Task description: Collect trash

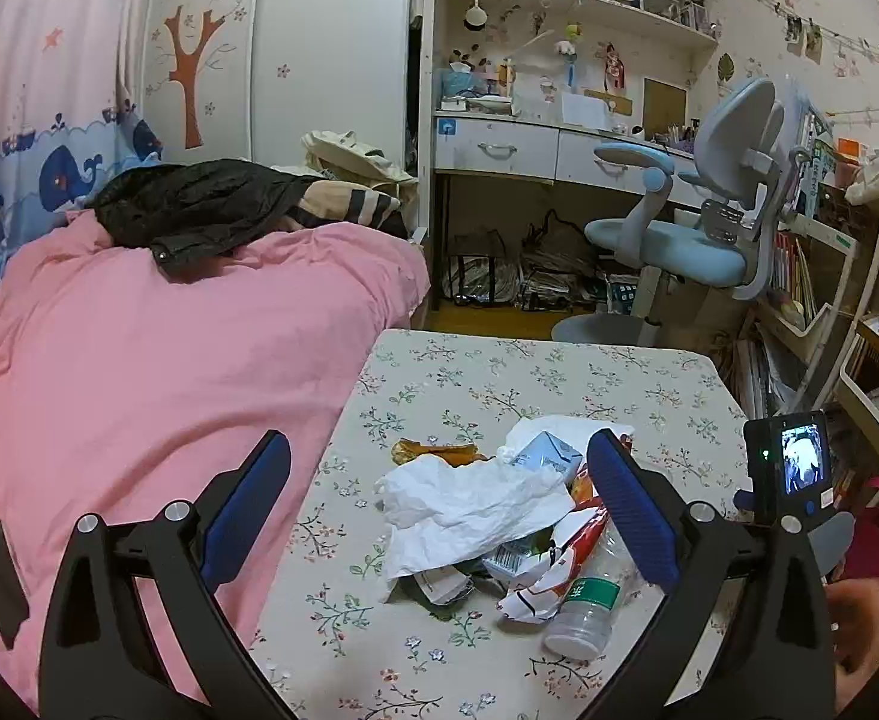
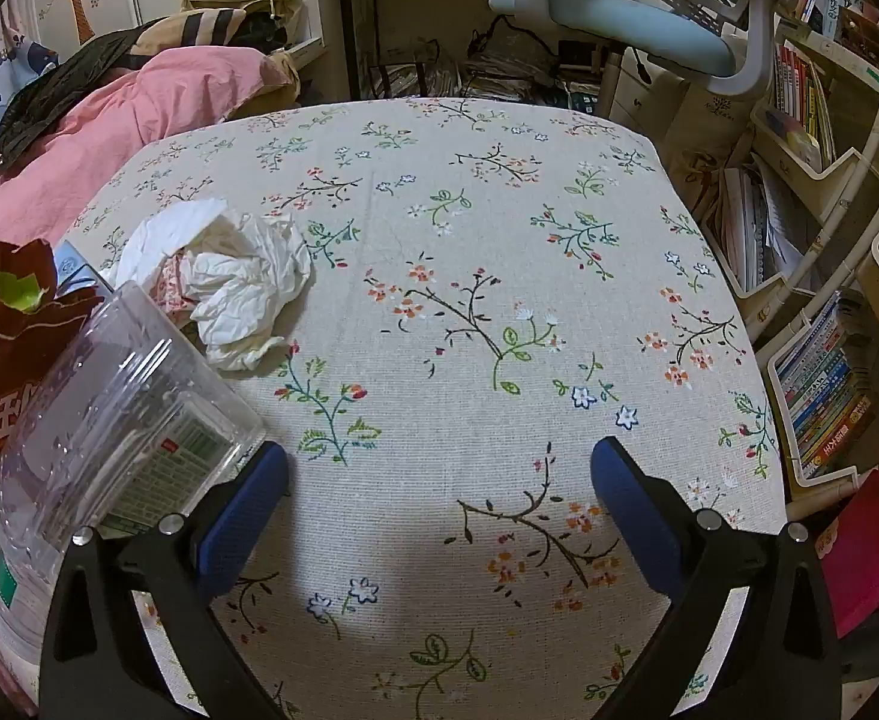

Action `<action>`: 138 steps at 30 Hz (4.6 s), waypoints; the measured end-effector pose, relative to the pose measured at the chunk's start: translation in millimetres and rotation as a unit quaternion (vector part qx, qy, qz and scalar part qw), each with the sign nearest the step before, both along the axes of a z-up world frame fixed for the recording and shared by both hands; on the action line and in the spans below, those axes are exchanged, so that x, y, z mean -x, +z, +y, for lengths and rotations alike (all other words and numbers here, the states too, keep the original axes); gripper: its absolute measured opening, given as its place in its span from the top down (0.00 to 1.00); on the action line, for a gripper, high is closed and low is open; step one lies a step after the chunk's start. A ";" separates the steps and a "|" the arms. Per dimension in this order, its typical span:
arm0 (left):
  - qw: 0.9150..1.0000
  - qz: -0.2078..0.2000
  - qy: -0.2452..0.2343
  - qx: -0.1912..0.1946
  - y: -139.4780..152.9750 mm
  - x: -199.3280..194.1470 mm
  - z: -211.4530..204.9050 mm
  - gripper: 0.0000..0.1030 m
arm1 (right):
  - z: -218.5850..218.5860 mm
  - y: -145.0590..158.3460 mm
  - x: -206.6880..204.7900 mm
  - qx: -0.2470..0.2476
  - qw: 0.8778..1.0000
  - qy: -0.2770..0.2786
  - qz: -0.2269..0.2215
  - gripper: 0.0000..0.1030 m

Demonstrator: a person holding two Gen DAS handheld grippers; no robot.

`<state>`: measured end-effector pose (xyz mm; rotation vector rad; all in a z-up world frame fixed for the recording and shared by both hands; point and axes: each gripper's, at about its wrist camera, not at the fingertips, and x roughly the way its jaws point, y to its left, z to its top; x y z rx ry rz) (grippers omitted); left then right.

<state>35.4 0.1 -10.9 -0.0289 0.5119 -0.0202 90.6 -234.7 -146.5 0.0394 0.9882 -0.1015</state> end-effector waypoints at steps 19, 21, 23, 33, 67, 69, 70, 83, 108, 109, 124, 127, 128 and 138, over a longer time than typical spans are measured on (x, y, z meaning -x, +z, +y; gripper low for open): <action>0.999 0.034 -0.011 -0.013 -11.7 -10.8 0.2 0.07 | 0.2 9.1 10.3 0.018 1.000 -0.017 0.017 0.06; 0.999 0.037 -0.012 -0.018 -13.2 -10.3 -1.8 0.07 | 3.3 23.6 17.6 0.047 0.999 -0.024 -0.008 0.06; 0.999 0.035 -0.010 -0.017 -12.5 -8.9 -2.3 0.07 | 6.8 47.2 32.6 0.064 0.997 -0.019 -0.047 0.06; 1.000 0.026 0.003 -0.001 -7.9 -1.2 6.1 0.07 | 55.9 118.8 102.1 0.086 0.977 0.028 -0.195 0.06; 1.000 0.026 0.012 -0.003 -9.6 -4.4 8.1 0.07 | 61.8 113.7 97.4 0.014 0.984 0.051 -0.172 0.06; 1.000 0.026 0.012 -0.004 -9.7 -4.4 7.9 0.07 | 61.6 114.0 97.6 0.011 0.984 0.052 -0.172 0.06; 1.000 0.026 0.012 -0.004 -9.7 -4.4 7.9 0.07 | 61.6 114.0 97.7 0.010 0.984 0.053 -0.172 0.06; 0.999 0.022 0.026 -0.012 -6.9 -6.3 14.9 0.07 | 57.4 113.0 95.9 -0.004 0.984 0.058 -0.166 0.06; 0.984 0.124 -0.067 -0.113 -65.2 -53.9 3.5 0.10 | 65.7 45.8 42.9 -0.136 0.988 0.059 -0.030 0.20; 0.983 0.126 -0.070 -0.118 -67.6 -55.9 0.9 0.10 | 67.9 42.9 41.3 -0.136 0.989 0.060 -0.026 0.20; 0.972 0.200 -0.126 0.000 -94.4 -101.4 3.1 0.85 | 65.4 32.8 36.9 -0.154 0.983 0.099 -0.004 0.37; 0.974 0.188 -0.128 0.023 -82.8 -94.9 9.8 0.93 | 56.6 33.8 41.3 -0.150 0.983 0.102 -0.004 0.41; 0.975 0.179 -0.128 0.037 -76.1 -90.2 13.6 0.93 | 52.9 34.0 43.1 -0.151 0.983 0.102 -0.004 0.41; 0.974 0.149 -0.104 0.139 -51.4 -39.6 56.8 0.93 | 18.7 39.9 62.5 -0.179 0.979 0.093 -0.009 0.42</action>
